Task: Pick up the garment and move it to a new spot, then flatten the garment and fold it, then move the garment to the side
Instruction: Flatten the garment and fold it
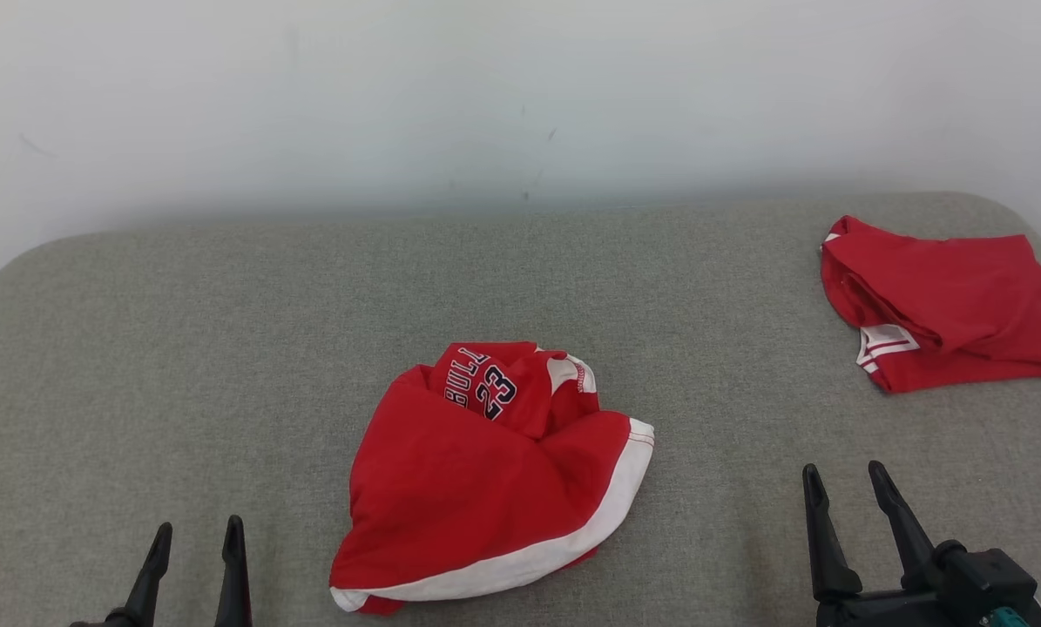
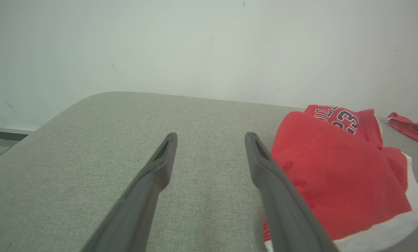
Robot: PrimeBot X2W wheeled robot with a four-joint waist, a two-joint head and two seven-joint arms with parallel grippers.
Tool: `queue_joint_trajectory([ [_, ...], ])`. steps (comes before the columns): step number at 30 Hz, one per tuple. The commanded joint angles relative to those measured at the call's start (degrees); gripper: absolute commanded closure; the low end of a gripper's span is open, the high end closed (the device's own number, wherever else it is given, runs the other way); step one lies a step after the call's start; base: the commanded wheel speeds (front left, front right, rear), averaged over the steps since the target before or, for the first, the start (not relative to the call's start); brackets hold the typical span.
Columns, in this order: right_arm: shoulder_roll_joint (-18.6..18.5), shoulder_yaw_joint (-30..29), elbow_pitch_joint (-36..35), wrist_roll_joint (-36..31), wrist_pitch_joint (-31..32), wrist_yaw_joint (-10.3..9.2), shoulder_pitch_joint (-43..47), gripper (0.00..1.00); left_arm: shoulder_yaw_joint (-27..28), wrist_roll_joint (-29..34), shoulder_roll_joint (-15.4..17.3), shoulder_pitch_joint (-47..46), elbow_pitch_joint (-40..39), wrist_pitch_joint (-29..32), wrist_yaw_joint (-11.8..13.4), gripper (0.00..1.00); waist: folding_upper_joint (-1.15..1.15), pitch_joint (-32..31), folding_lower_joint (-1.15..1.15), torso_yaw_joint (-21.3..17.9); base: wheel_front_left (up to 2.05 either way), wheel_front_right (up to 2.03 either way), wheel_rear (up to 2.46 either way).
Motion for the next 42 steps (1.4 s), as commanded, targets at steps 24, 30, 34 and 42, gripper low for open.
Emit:
queue_joint_trajectory([
  [24, -2.45, 2.85, 3.18, 1.74, 0.28, -0.16, -4.73, 0.0, -8.32, -0.43, 0.93, -1.03, 4.85, -0.1, -1.42, 0.0, 0.0, 1.99, 0.0, 3.14, 0.0, 0.0, 0.0],
  [30, -4.12, 5.65, 7.26, 2.63, 0.81, -0.16, -8.6, 0.0, -14.4, -2.15, 1.25, -2.13, 7.85, 0.25, -1.41, 0.0, 0.0, 2.81, 0.0, 4.62, 0.0, 0.0, 0.0],
  [34, -4.56, 7.61, 10.95, 2.77, 1.14, -0.16, -11.68, 0.0, -18.27, -4.26, 1.85, -4.36, 11.14, 0.08, -1.42, 0.0, 0.0, 3.76, 0.0, 5.38, 0.0, 0.0, 0.0],
  [42, -4.66, 11.68, 20.36, 4.55, 0.52, -0.16, -18.13, 0.0, -24.0, -8.55, 2.43, -10.5, 18.56, -0.16, -1.38, 0.0, 0.0, 5.46, 0.0, 6.68, 0.0, 0.0, 0.0],
])
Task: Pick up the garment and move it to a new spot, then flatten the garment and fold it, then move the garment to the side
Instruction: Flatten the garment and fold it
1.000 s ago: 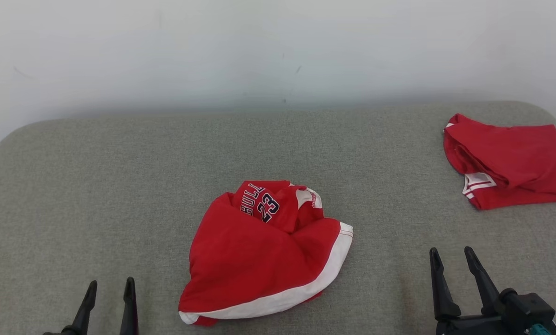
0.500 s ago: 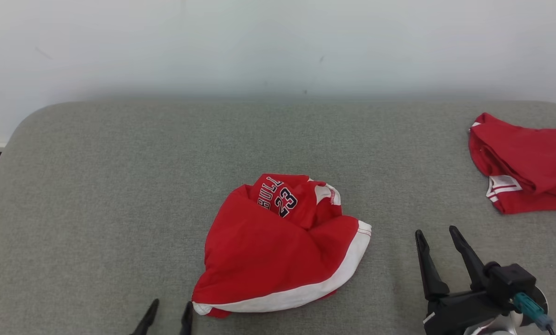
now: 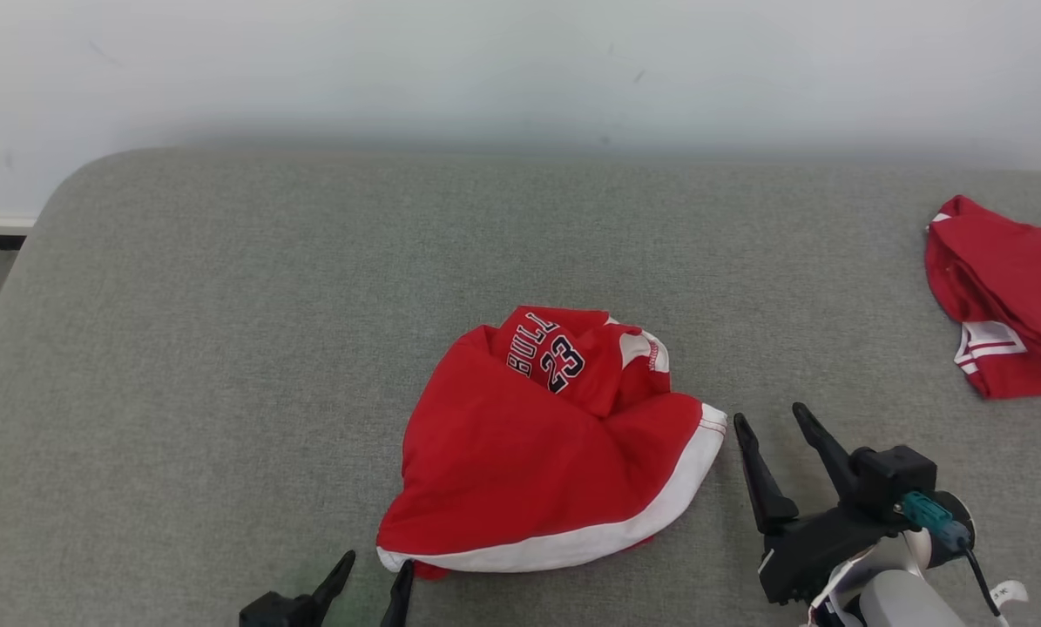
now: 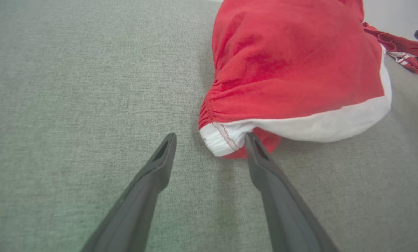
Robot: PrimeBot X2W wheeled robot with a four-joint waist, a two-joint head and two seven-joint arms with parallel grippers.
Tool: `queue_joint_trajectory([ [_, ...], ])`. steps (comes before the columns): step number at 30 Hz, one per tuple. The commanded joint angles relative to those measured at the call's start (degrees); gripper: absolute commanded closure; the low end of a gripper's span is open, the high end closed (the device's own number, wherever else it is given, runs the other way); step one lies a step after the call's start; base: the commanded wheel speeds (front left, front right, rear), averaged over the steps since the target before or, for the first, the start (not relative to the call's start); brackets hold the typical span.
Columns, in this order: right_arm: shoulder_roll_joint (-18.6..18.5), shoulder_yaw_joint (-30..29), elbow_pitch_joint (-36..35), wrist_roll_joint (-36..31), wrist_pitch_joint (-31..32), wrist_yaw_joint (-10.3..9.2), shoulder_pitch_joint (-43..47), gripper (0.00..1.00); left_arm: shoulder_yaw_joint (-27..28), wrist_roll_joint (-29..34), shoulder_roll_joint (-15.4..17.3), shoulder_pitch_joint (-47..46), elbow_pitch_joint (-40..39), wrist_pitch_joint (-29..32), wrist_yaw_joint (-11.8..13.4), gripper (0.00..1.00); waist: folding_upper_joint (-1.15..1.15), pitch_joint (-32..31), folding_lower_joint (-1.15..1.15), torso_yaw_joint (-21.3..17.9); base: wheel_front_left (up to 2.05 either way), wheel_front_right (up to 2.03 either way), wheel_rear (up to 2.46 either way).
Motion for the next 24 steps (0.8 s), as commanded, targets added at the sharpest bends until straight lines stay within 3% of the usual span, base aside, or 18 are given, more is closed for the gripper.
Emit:
queue_joint_trajectory([
  [1, -0.26, 0.64, 1.17, 0.54, -0.34, -0.16, -0.96, 0.0, -0.48, -0.84, 0.29, -1.13, 0.78, -0.18, 0.07, 0.0, 0.0, 0.38, 0.0, 0.41, 0.0, 0.0, 0.0],
  [14, 1.88, 7.46, 12.94, 7.55, -0.5, -0.16, -8.16, 0.0, -6.28, -5.03, 0.0, -7.32, 6.54, -0.21, 0.06, 0.0, 0.0, 2.45, 0.0, 0.82, 0.0, 0.0, 0.0],
  [15, 2.17, 7.9, 13.99, 8.67, -0.21, -0.16, -8.64, 0.0, -6.91, -5.15, 0.0, -7.72, 6.97, -0.2, 0.06, 0.05, 0.0, 2.6, 0.0, 0.79, 0.0, 0.0, 0.0],
  [16, 2.29, 8.46, 14.98, 9.53, -0.15, -0.16, -9.32, 0.08, -7.31, -5.45, 0.04, -8.15, 7.24, -0.21, 0.06, 0.44, 0.0, 2.72, 0.0, 0.78, 0.0, 0.0, 0.0],
  [17, 2.22, 8.96, 15.7, 10.13, -0.24, -0.16, -10.11, 0.78, -7.68, -5.79, 0.03, -8.47, 7.47, -0.2, 0.06, 0.97, 0.0, 2.82, 0.0, 0.8, 0.0, 0.0, 0.0],
  [18, 2.29, 9.46, 16.31, 10.63, -0.34, -0.16, -10.72, 1.0, -8.23, -6.05, -0.03, -8.65, 7.62, -0.2, 0.06, 1.0, 0.0, 2.86, 0.0, 0.81, 0.0, 0.0, 0.0],
  [24, 1.41, 10.73, 16.17, 12.59, -0.9, -0.16, -11.11, 1.0, -8.11, -6.39, 0.47, -7.49, 5.96, -0.21, 0.08, 1.0, 0.0, 2.54, 0.0, 0.77, 0.0, 0.0, 0.0],
])
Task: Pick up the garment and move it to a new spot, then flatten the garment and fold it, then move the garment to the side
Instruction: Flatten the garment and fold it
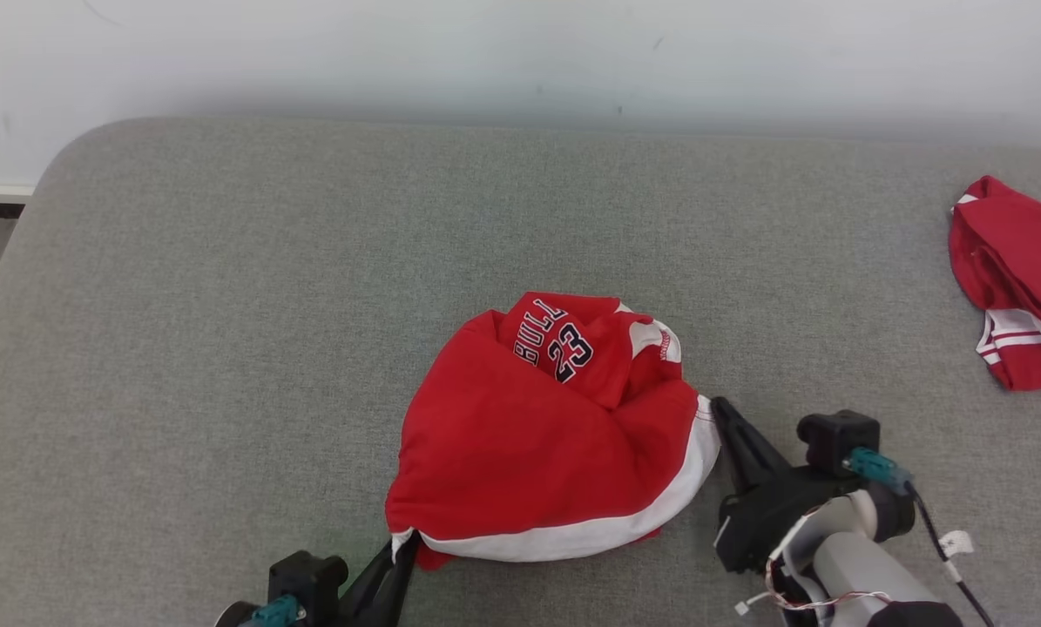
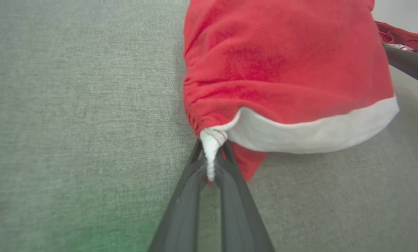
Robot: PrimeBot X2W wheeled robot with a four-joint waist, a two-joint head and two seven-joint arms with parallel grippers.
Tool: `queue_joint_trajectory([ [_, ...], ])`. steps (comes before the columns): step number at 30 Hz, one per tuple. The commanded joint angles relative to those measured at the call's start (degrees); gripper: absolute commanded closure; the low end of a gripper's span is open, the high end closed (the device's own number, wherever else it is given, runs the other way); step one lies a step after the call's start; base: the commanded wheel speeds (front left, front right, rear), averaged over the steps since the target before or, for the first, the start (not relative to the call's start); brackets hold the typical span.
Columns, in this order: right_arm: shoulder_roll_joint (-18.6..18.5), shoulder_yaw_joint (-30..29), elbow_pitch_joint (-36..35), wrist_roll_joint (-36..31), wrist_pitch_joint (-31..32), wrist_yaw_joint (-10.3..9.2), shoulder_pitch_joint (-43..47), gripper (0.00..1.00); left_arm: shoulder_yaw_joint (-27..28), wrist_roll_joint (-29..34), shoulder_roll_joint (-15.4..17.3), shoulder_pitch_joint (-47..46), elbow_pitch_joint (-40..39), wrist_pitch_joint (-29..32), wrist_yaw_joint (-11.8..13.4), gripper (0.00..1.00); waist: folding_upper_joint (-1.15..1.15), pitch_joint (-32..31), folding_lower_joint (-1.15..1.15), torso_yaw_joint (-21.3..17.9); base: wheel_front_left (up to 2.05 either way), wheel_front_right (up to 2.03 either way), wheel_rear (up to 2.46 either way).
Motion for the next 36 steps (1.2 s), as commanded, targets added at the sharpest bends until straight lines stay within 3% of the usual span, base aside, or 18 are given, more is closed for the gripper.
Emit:
queue_joint_trajectory([
  [1, -0.8, -0.26, -0.68, 0.36, -0.26, -0.16, 0.34, 1.0, 0.11, 0.46, 0.35, 1.03, -0.32, -0.15, 0.08, 1.0, -0.01, -0.27, -0.01, 0.0, 0.0, 0.0, 0.0],
  [10, -2.81, -6.11, -12.35, 0.77, -0.22, -0.16, 7.35, 1.0, 4.75, 4.24, 1.69, 4.78, -10.61, -0.16, 0.08, 1.0, -0.01, -1.75, -0.01, -0.52, 0.0, 0.0, 0.0],
  [17, -2.52, -5.53, -14.25, 0.81, -0.22, -0.16, 8.15, 1.0, 6.37, 5.66, 3.0, 5.34, -11.97, -0.16, 0.08, 1.0, -0.01, -2.04, -0.01, -2.44, 0.0, 0.0, 0.0],
  [18, -2.42, -5.5, -14.37, 0.61, -0.22, -0.16, 8.14, 1.0, 6.82, 5.63, 2.97, 5.39, -11.77, -0.17, 0.1, 0.75, -0.01, -2.09, -0.01, -2.69, 0.0, 0.0, 0.0],
  [19, -2.42, -5.92, -14.84, 0.1, -0.22, -0.16, 8.16, 1.0, 7.35, 5.9, 2.9, 5.47, -11.73, -0.16, 0.32, 0.18, -0.01, -2.12, -0.01, -2.87, 0.0, 0.0, 0.0],
  [20, -2.47, -6.28, -15.33, -0.29, -0.23, -0.16, 8.4, 0.19, 7.98, 6.15, 2.75, 5.77, -11.86, -0.17, 0.51, 0.0, -0.01, -2.16, -0.01, -3.0, 0.0, 0.0, 0.0],
  [21, -2.42, -6.64, -15.72, -0.63, -0.23, -0.16, 8.87, 0.0, 8.7, 6.36, 2.57, 6.27, -12.11, -0.16, 0.68, 0.0, -0.01, -2.25, -0.01, -3.12, 0.0, 0.0, 0.0],
  [36, -3.39, -16.35, -26.19, -6.57, -0.22, -0.16, 18.82, 0.0, 23.62, 10.03, -0.18, 14.92, -23.11, -0.16, 0.81, 0.0, -0.01, -6.11, -0.01, -3.07, 0.0, 0.0, 0.0],
])
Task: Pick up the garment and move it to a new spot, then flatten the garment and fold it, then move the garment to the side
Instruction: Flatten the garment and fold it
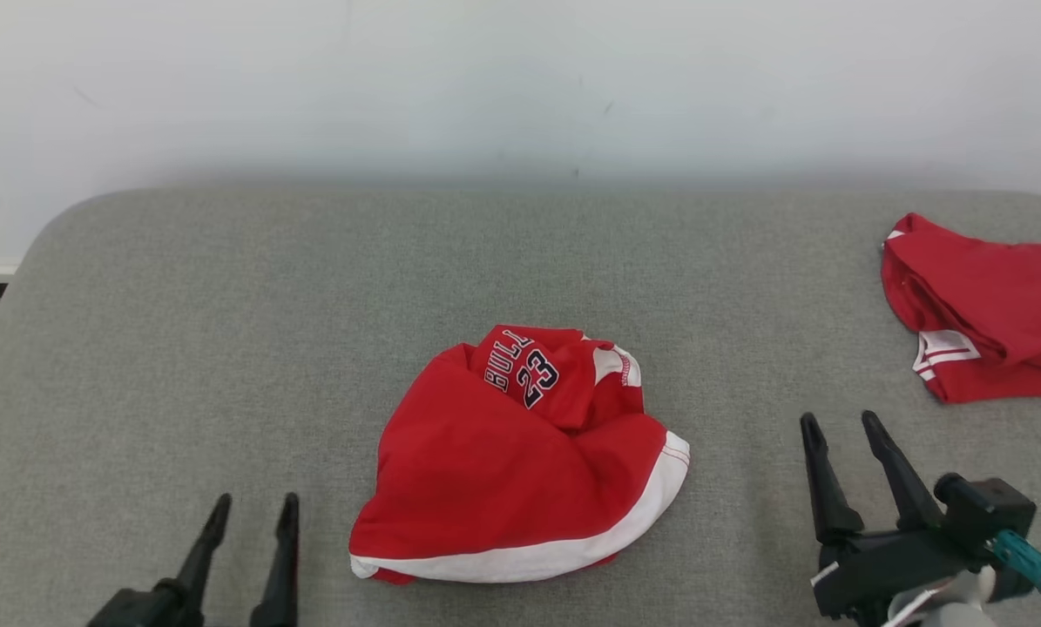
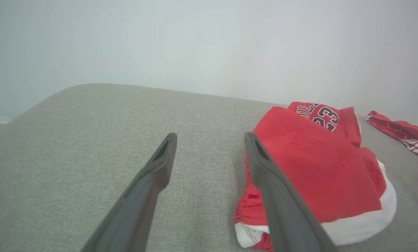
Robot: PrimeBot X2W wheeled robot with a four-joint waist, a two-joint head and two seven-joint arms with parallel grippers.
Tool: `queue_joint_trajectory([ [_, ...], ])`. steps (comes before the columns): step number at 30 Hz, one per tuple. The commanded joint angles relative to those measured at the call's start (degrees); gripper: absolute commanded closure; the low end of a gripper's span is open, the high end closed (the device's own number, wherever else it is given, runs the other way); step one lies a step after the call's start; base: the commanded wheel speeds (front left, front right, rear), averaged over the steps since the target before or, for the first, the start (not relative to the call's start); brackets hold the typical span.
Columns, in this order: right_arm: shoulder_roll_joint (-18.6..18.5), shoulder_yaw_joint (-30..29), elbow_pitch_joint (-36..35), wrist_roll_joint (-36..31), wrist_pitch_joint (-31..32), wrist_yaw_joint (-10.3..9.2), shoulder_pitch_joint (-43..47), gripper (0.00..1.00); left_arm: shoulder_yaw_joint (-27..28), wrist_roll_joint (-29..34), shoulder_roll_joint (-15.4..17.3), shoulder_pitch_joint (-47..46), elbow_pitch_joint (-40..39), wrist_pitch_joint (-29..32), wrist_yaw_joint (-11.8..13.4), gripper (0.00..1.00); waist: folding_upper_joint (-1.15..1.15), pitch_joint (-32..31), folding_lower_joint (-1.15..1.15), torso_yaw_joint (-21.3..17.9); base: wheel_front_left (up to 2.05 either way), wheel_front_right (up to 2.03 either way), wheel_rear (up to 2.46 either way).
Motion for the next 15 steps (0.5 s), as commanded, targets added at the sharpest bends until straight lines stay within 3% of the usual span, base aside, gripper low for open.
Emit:
queue_joint_trajectory([
  [1, -0.13, -1.17, -1.49, -1.16, -0.04, -0.16, 1.91, 0.0, 1.91, 1.03, -0.42, 1.39, -1.13, -0.17, 0.23, 0.0, 0.0, -1.03, 0.0, -0.28, 0.0, 0.0, 0.0],
  [15, 2.26, -6.6, -9.78, -5.13, -0.03, -0.16, 11.08, 0.0, 9.61, 3.06, -1.17, 5.34, -5.06, -0.16, 0.39, 0.0, 0.0, -3.2, 0.0, -3.22, 0.0, 0.0, 0.0],
])
